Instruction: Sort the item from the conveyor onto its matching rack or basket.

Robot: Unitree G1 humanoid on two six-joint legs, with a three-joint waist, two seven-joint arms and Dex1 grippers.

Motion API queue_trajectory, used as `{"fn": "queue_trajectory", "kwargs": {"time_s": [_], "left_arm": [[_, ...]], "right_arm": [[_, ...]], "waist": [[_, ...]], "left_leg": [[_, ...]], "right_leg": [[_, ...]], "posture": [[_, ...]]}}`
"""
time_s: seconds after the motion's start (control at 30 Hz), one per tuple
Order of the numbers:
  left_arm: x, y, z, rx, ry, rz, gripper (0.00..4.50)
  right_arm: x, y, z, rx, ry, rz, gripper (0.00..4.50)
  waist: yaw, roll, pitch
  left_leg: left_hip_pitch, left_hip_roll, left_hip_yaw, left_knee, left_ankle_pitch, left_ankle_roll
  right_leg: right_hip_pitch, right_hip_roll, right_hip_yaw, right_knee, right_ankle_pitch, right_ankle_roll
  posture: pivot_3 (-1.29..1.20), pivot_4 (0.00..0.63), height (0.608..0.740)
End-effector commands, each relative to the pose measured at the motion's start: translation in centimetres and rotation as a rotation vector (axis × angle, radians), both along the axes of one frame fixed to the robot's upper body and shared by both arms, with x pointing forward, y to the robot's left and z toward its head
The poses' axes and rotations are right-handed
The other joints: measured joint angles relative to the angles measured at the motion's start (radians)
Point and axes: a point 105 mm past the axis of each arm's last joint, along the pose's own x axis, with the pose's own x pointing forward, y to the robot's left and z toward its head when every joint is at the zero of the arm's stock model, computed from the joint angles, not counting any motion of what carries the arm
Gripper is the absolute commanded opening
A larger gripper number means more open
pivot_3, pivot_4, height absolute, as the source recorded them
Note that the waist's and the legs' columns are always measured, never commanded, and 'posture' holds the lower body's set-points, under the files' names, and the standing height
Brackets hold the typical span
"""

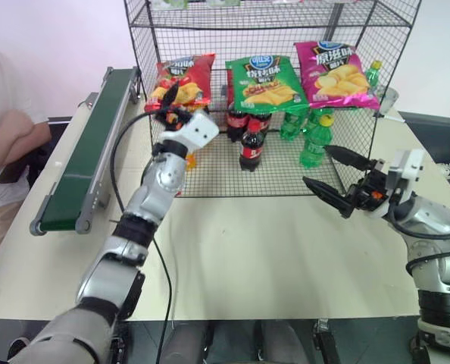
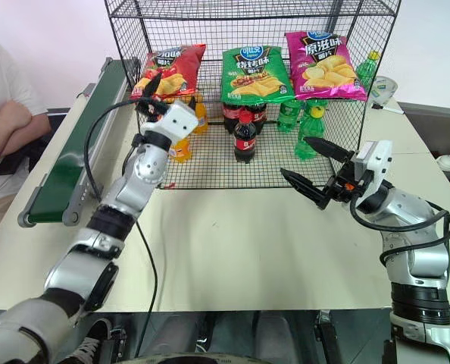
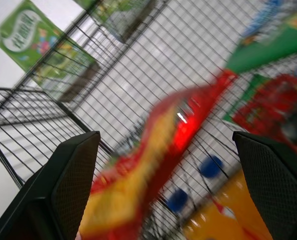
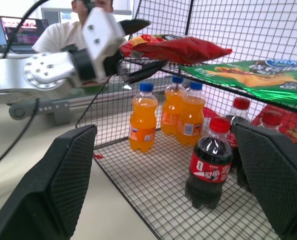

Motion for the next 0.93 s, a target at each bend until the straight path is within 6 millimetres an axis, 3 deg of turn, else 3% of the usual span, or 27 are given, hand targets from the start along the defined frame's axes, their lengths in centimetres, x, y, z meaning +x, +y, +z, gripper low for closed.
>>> {"fn": "queue_trajectory", "kwargs": {"time_s": [0.03,0.1,0.13,0.23,0.37,0.43,0.53,0.67,0.73,0.93], "left_arm": [[-2.5,0.4,2.8,-0.089,-0.03,-0.148,4.44],[-4.0,0.6,2.7,-0.093,-0.002,-0.227,4.44],[-4.7,1.4,2.1,-0.178,0.076,-0.28,4.44],[-6.6,4.9,-0.9,-0.396,0.337,-0.343,4.44],[-9.3,10.1,-3.8,-0.507,0.509,-0.293,4.44],[-10.3,12.8,-3.6,-0.594,0.531,-0.269,4.44],[-12.6,15.9,-3.2,-0.478,0.555,-0.23,4.44],[-15.4,20.2,-5.1,-0.432,0.671,-0.122,4.44],[-16.0,21.3,-5.6,-0.415,0.687,-0.081,4.44],[-17.1,25.0,-6.6,-0.401,0.681,-0.006,4.44]], "right_arm": [[-0.4,-0.2,1.0,-0.009,-0.049,-0.001,4.5],[-0.4,-0.3,1.0,-0.011,-0.049,-0.001,4.5],[-0.3,-0.3,1.0,-0.013,-0.046,-0.001,4.5],[-0.3,-0.6,0.8,-0.024,-0.033,-0.002,4.5],[-0.4,-1.1,0.3,-0.056,-0.009,-0.001,4.5],[-0.8,-1.6,0.0,-0.079,0.007,0.0,4.5],[-1.3,-3.1,-0.3,-0.116,0.039,-0.016,4.5],[-2.3,-5.1,-1.2,-0.181,0.092,-0.047,4.5],[-2.5,-5.6,-1.5,-0.19,0.105,-0.057,4.5],[-3.1,-6.4,-2.3,-0.24,0.12,-0.074,4.5]], "waist": [[0.001,0.0,0.0],[0.002,0.0,0.0],[0.0,0.0,0.0],[-0.009,0.002,-0.001],[-0.018,0.002,-0.001],[-0.013,0.002,-0.001],[-0.012,0.002,-0.001],[-0.012,0.004,-0.001],[-0.011,0.004,-0.001],[-0.004,0.004,-0.001]], "left_leg": [[0.0,0.0,0.0,0.0,0.0,0.0],[0.0,0.0,0.0,0.0,0.0,0.0],[0.0,0.0,0.0,0.0,0.0,0.0],[0.0,0.0,0.0,0.0,0.0,0.0],[0.001,0.003,0.0,-0.001,0.0,0.0],[0.001,0.003,-0.001,-0.001,0.0,0.0],[0.001,0.003,-0.001,0.0,0.0,0.0],[0.005,0.003,-0.001,-0.001,-0.001,0.001],[0.011,0.003,-0.001,-0.003,-0.005,0.009],[0.013,0.003,-0.001,-0.004,-0.006,0.009]], "right_leg": [[0.0,0.0,0.0,0.0,0.0,0.0],[0.0,0.0,0.0,0.0,0.0,0.0],[0.0,0.0,0.0,0.0,0.0,0.0],[0.001,0.0,0.0,-0.001,0.0,0.0],[0.001,0.002,0.001,-0.001,0.0,-0.001],[0.001,0.002,0.0,-0.001,0.0,-0.001],[0.002,0.002,0.0,-0.002,0.0,-0.001],[0.007,0.001,0.0,-0.004,0.0,-0.001],[0.012,0.001,0.0,-0.006,-0.001,-0.001],[0.012,0.001,0.0,-0.006,-0.001,-0.001]], "posture": [[0.0,0.15,0.74],[0.0,0.15,0.74],[0.0,0.15,0.74],[0.0,0.15,0.74],[0.0,0.15,0.74],[0.0,0.15,0.74],[0.0,0.15,0.74],[0.0,0.15,0.74],[0.0,0.15,0.74],[0.0,0.15,0.74]]}}
